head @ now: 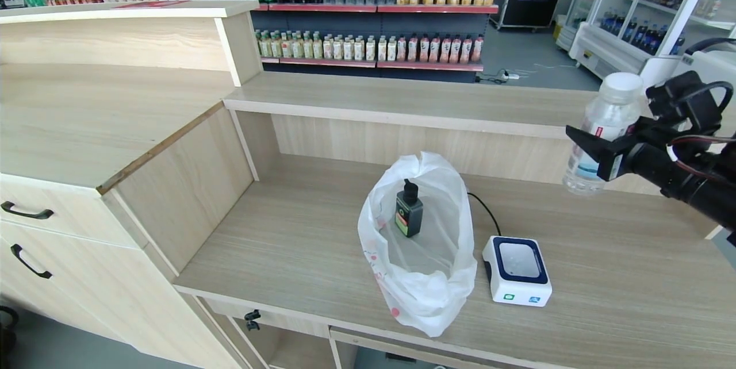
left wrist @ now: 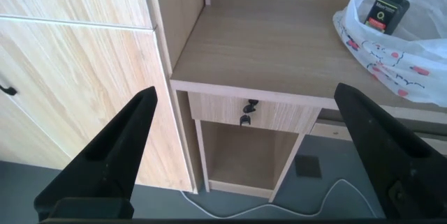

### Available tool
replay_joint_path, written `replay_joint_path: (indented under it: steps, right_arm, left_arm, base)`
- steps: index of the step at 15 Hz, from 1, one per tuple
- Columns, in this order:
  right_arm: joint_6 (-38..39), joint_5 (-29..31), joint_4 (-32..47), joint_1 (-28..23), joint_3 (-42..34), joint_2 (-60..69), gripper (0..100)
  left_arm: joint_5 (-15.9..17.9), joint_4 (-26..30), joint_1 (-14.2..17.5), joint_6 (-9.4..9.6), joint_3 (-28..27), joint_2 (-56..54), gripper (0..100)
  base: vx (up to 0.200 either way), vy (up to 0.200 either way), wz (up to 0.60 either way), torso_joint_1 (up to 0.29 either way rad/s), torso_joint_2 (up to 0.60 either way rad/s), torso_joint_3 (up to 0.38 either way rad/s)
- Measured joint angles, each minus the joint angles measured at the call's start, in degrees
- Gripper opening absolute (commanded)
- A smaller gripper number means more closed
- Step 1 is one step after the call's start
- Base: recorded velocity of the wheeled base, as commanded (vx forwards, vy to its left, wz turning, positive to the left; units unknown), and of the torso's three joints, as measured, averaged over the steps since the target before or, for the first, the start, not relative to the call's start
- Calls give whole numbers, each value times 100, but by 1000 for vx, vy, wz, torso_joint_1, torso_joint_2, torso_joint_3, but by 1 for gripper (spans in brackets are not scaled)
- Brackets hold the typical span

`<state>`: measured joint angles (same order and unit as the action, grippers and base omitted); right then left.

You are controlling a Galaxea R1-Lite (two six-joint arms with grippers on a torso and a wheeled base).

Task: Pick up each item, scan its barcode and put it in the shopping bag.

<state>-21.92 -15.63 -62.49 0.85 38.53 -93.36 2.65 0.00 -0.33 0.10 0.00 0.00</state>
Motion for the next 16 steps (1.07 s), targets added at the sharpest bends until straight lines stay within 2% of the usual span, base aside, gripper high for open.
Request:
replay_joint_path:
  steps: [3,6,8,14,16]
  right_arm:
    - [-742,-1354,-550,55,-11,-501,0]
    - [-1418,-2222,-840,9,-65,-846,0]
    - [-1746,-2469,-895,-30,-45,-1047,0]
    - [-1859,-3200,-884,-83,-15,-1351,0]
    - [-2359,-3664,-733,-272,40,-1423,0]
  left_arm:
    - [0,0,-2,1,0,0,100]
    - [0,0,0,0,0,0,100]
    - [0,0,-2,1,0,0,100]
    - [0,0,-2,0,0,0,100]
    - [-2,0,0,0,0,0,100]
  base:
    - [0,0,0,0,0,0]
    - [0,0,0,0,0,0]
    - [0,0,0,0,0,0]
    - [0,0,0,0,0,0]
    - [0,0,0,0,0,0]
